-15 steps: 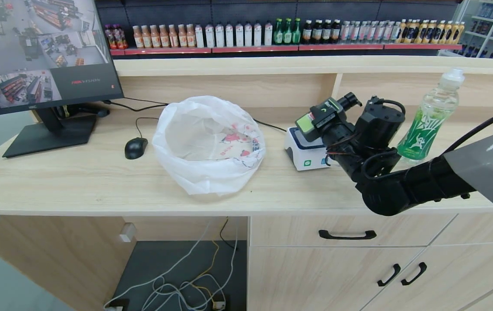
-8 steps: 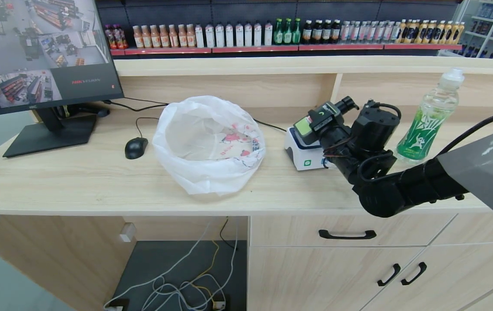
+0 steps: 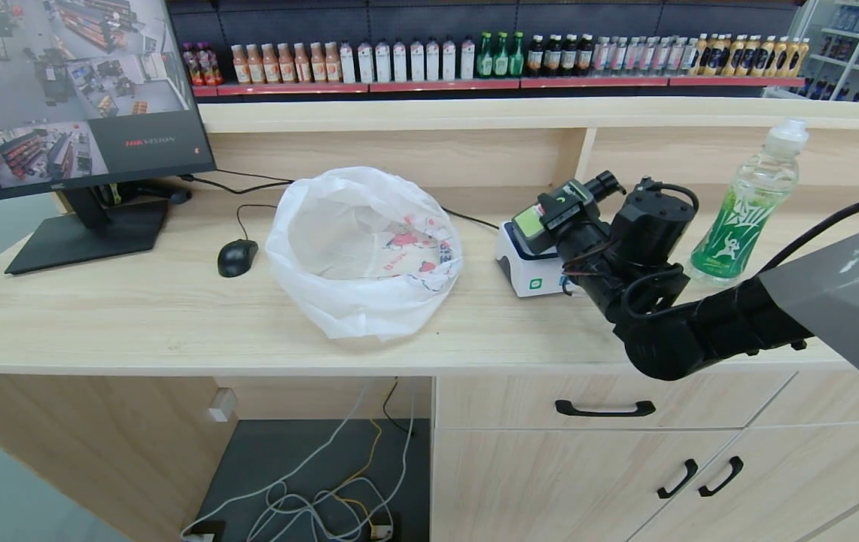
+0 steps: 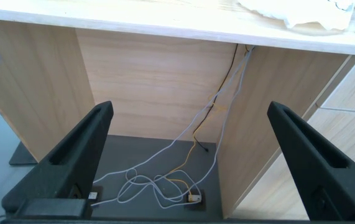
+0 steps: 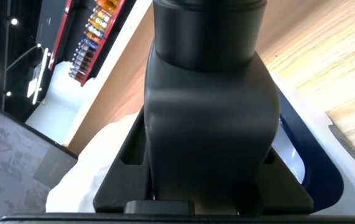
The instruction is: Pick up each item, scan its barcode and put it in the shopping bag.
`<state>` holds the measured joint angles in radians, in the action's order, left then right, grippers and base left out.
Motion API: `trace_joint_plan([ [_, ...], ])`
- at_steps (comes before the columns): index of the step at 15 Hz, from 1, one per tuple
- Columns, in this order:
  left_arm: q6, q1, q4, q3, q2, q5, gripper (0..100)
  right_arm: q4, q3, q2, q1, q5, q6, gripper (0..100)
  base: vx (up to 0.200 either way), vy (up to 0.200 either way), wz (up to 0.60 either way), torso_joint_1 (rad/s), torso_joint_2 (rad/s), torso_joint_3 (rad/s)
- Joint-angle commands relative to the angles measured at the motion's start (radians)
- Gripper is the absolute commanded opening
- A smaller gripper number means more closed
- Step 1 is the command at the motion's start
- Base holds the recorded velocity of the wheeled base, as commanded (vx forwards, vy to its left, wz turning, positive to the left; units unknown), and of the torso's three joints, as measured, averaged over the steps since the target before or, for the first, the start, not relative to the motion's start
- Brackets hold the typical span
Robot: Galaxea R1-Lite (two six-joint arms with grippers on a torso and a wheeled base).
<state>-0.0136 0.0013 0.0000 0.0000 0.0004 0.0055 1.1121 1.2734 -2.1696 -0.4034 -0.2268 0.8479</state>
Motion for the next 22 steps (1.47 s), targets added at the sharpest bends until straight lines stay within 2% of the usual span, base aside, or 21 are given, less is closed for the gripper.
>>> trace_joint_plan([
  [1,0.0,0.0,0.0,0.0,0.0,0.001,100,0.002,0.003,-0.003,-0.002,0.0,0.0,0,0.0,0.0,0.0,0.0,0.0,0.0],
  [14,0.0,0.0,0.0,0.0,0.0,0.001,100,0.008,-0.002,0.043,-0.011,-0.037,-0.006,0,0.0,0.0,0.0,0.0,0.0,0.0],
  [17,0.0,0.0,0.0,0.0,0.0,0.001,100,0.008,-0.011,0.077,-0.035,-0.055,-0.075,0,0.0,0.0,0.0,0.0,0.0,0.0],
  [22,0.0,0.0,0.0,0.0,0.0,0.001,100,0.012,-0.052,0.159,-0.08,-0.051,-0.276,0,0.0,0.0,0.0,0.0,0.0,0.0],
])
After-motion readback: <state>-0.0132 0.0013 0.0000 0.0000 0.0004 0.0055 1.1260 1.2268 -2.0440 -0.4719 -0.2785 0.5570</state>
